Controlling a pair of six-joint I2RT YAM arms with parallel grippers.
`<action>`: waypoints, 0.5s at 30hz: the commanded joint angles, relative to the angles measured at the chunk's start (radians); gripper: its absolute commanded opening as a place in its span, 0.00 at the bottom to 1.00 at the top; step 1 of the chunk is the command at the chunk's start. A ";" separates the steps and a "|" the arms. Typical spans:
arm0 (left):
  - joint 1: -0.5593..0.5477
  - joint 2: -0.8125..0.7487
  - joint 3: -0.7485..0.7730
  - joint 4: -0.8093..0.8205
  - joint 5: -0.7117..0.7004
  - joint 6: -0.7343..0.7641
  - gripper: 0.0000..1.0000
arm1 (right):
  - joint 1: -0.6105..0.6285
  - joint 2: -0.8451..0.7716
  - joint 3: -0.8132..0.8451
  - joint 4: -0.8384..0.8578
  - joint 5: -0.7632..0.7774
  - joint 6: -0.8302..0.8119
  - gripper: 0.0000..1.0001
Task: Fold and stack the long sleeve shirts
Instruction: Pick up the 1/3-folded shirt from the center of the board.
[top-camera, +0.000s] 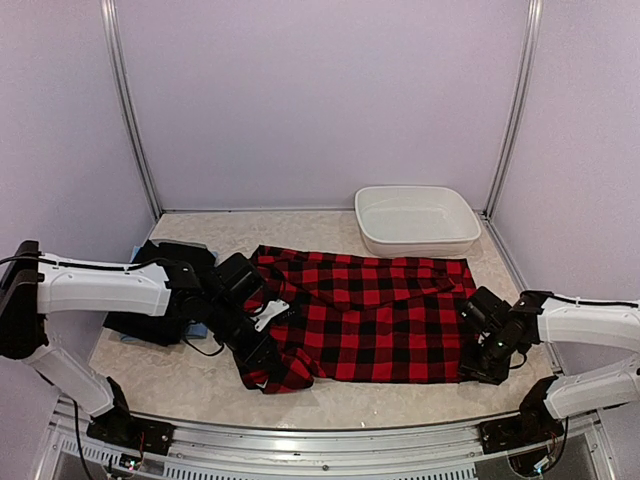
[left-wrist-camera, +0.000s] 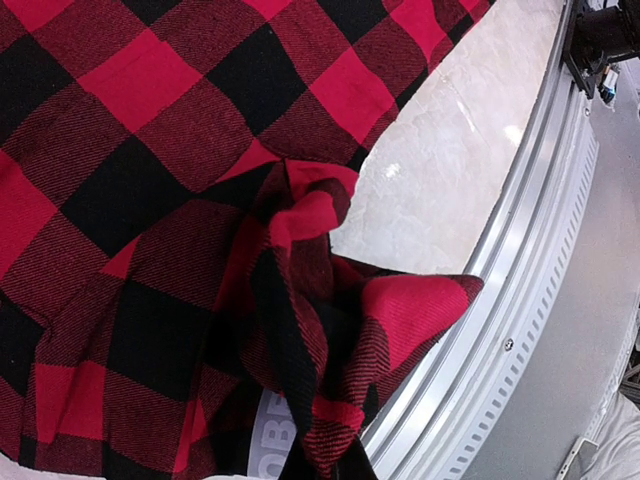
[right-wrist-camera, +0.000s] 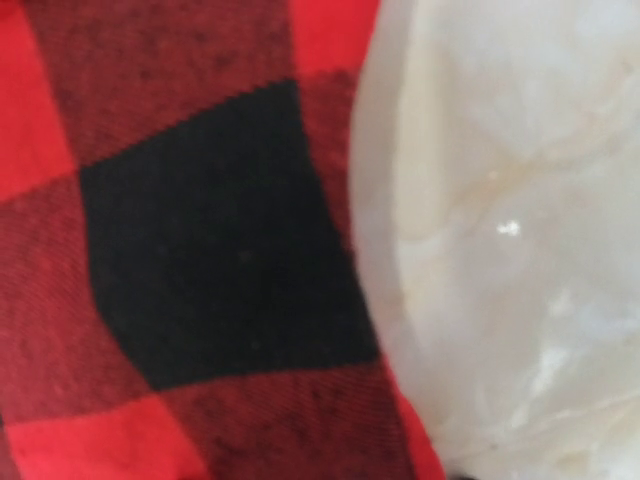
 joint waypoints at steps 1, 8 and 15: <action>0.008 0.010 0.028 -0.001 0.016 0.019 0.00 | 0.011 0.003 -0.057 0.071 -0.042 0.013 0.52; 0.010 0.015 0.058 -0.035 -0.020 0.010 0.00 | 0.011 -0.062 -0.054 0.073 0.012 -0.013 0.37; 0.025 0.008 0.108 -0.144 -0.123 0.008 0.00 | 0.010 -0.136 -0.038 0.089 0.038 -0.061 0.12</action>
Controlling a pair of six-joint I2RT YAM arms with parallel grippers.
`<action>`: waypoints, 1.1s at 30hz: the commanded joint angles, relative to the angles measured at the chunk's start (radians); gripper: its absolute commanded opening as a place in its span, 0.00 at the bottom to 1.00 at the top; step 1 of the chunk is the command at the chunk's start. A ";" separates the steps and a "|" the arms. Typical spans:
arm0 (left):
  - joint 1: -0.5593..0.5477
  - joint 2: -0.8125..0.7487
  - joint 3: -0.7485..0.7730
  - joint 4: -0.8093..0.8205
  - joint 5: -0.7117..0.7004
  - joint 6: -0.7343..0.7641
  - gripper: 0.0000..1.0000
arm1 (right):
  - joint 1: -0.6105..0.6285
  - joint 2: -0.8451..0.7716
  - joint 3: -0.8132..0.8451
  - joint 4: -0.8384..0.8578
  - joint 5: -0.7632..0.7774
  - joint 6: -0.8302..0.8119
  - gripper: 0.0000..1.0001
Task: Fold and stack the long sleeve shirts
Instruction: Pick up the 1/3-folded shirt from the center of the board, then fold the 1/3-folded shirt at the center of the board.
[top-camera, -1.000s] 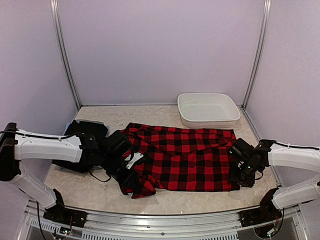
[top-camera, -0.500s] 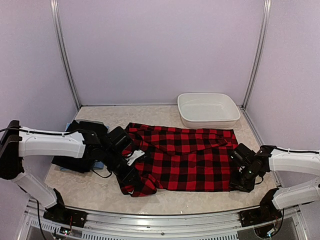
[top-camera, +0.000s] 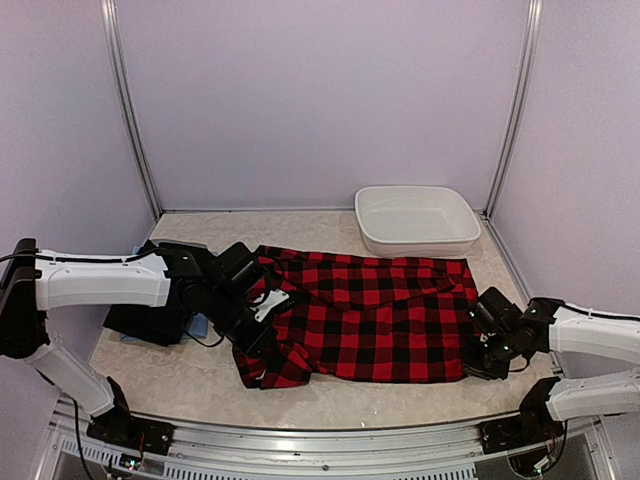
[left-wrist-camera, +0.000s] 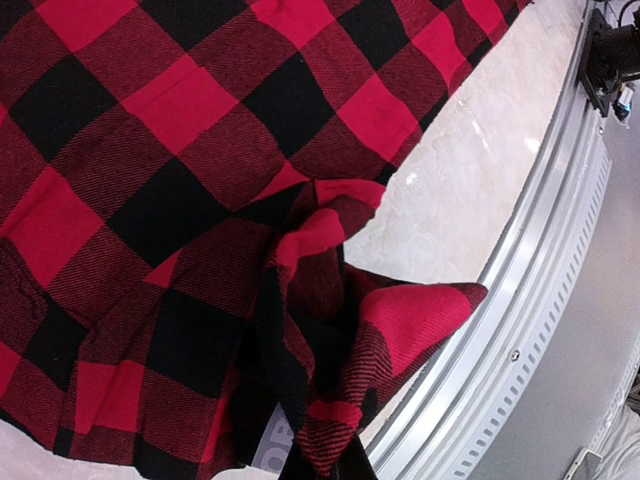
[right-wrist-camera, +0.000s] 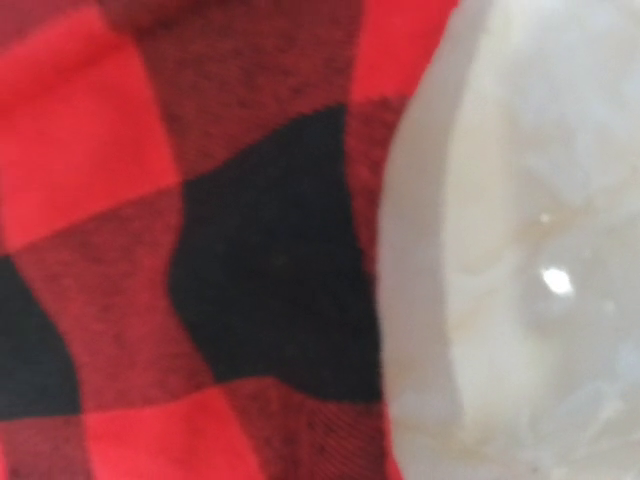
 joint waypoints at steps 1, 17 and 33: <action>0.014 -0.003 0.048 -0.097 -0.092 0.001 0.00 | 0.009 -0.027 0.022 0.024 0.027 -0.051 0.07; 0.101 -0.033 0.158 -0.271 -0.017 0.124 0.00 | -0.031 0.110 0.305 -0.130 0.085 -0.277 0.00; 0.282 0.162 0.312 -0.189 0.156 0.211 0.00 | -0.258 0.253 0.324 0.055 -0.012 -0.560 0.00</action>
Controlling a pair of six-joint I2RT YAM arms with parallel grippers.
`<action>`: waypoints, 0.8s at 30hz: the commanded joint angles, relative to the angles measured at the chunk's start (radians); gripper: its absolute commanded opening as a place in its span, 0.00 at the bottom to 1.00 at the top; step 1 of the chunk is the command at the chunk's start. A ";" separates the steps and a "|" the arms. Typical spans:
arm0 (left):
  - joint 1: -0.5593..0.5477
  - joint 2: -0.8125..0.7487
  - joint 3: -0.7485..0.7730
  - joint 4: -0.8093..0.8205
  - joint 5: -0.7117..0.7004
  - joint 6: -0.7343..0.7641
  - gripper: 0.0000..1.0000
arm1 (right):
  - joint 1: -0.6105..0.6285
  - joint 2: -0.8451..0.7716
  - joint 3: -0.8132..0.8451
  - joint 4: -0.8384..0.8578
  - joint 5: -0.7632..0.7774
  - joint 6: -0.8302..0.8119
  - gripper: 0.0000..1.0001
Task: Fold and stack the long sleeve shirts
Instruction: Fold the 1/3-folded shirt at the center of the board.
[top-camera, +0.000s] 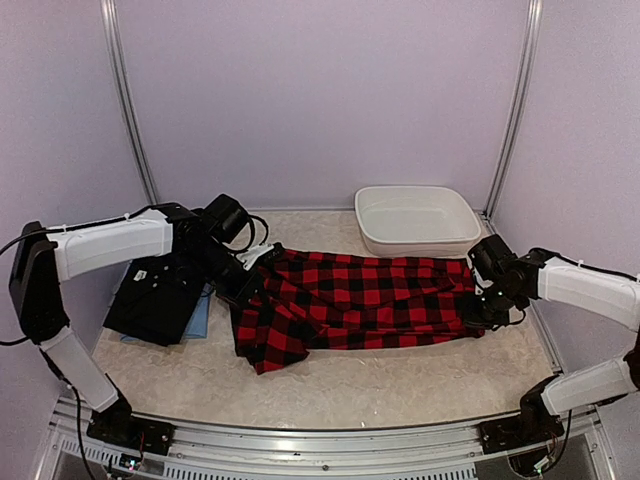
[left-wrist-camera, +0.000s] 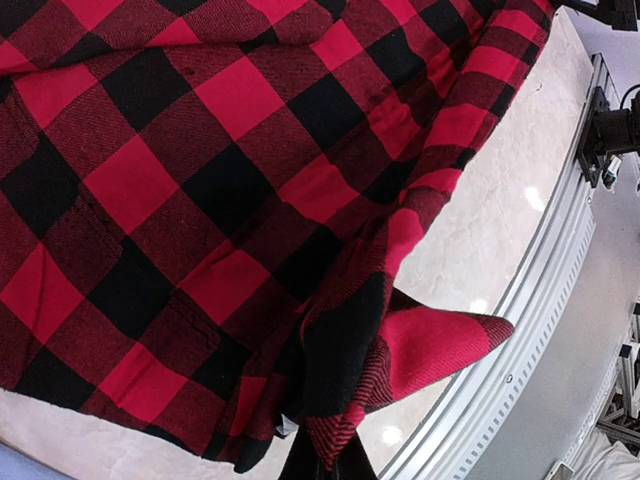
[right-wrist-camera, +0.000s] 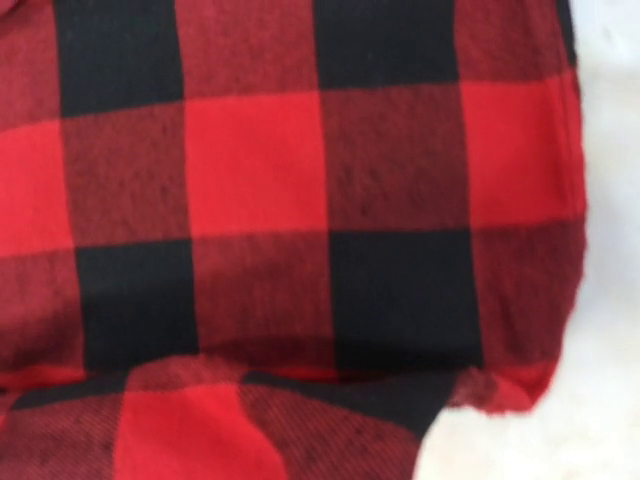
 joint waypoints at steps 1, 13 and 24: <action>0.025 0.074 0.050 0.033 0.062 0.053 0.00 | -0.040 0.066 0.018 0.093 -0.037 -0.089 0.00; 0.070 0.240 0.170 0.102 0.063 0.009 0.00 | -0.080 0.180 0.085 0.120 -0.030 -0.139 0.00; 0.093 0.320 0.214 0.138 0.023 -0.072 0.00 | -0.105 0.178 0.097 0.145 0.010 -0.140 0.40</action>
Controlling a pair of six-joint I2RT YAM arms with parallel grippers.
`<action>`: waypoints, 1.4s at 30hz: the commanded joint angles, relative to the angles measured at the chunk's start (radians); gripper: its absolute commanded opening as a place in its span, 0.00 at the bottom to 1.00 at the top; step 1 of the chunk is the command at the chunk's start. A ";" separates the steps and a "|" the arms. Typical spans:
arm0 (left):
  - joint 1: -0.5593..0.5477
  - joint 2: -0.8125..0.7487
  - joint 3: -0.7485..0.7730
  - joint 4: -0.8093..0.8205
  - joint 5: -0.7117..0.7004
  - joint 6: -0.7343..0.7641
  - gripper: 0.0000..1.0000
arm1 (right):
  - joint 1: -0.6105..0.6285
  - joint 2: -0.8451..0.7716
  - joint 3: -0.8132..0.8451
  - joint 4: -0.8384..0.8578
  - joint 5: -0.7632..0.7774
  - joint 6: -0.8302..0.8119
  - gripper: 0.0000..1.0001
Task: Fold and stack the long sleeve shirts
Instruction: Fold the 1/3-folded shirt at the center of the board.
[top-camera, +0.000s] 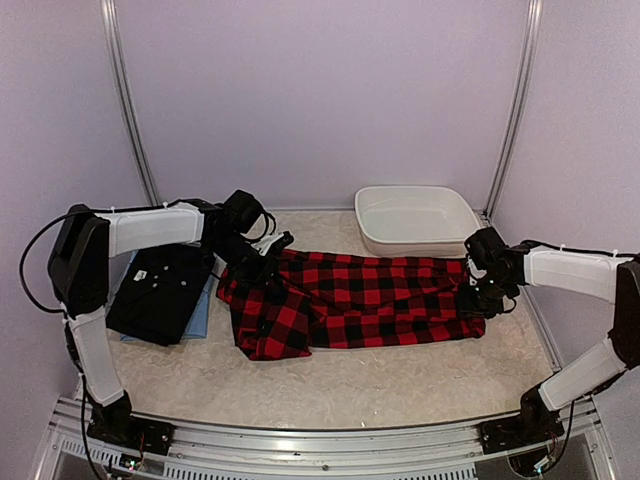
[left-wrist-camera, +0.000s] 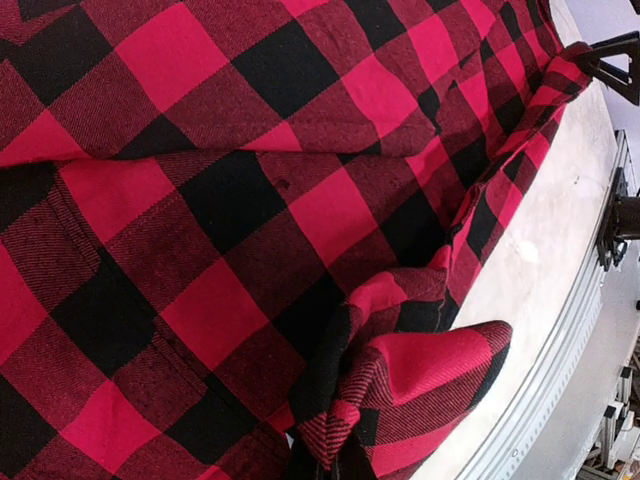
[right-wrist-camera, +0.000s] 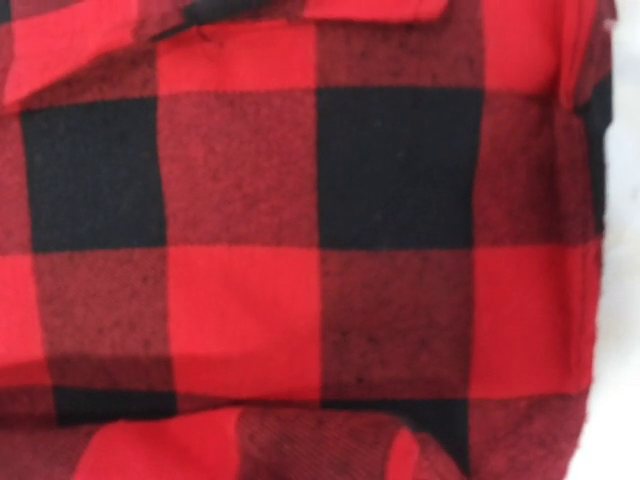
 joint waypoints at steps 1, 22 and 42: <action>0.011 0.045 0.036 0.040 -0.015 -0.044 0.00 | -0.013 -0.020 0.038 0.019 0.030 -0.003 0.43; 0.025 0.124 0.167 0.089 -0.028 -0.132 0.00 | -0.009 -0.121 -0.018 0.159 -0.120 -0.033 0.65; 0.027 0.159 0.116 0.029 -0.147 -0.091 0.30 | 0.001 0.055 -0.027 0.265 -0.110 -0.070 0.64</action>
